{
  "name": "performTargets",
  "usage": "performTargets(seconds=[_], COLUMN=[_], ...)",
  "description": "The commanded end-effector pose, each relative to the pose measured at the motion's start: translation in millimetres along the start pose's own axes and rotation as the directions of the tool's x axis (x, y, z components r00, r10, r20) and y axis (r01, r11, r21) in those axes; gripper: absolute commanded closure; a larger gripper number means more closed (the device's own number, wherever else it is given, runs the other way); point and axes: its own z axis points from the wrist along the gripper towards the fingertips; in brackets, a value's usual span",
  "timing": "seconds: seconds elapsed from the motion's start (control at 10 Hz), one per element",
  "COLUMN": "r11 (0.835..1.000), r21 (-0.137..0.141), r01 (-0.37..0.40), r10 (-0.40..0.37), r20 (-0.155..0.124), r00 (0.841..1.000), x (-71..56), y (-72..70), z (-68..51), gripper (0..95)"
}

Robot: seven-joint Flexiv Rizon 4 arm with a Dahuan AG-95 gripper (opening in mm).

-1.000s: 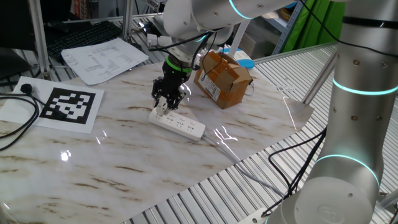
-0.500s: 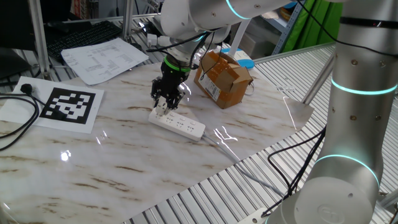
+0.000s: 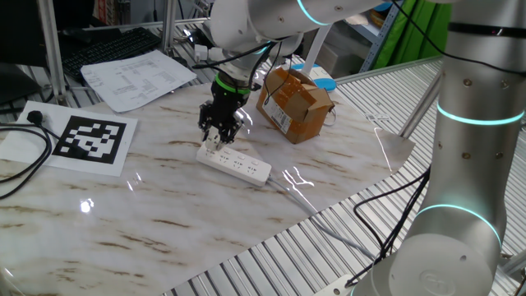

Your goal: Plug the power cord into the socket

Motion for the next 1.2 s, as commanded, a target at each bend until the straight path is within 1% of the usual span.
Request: performTargets(seconds=[0.1,0.5,1.2], r11=[1.0,1.0,0.999], r21=[0.008,0.016,0.023], r01=[0.008,0.017,0.033], r10=[-0.008,-0.017,-0.033], r20=[0.007,0.004,0.009], r00=[1.0,1.0,0.999], x=[-0.7,-0.4,-1.3], y=[-1.2,-3.7,-8.7], z=[-0.4,-2.6,-0.9], gripper=[95.0,95.0,95.0])
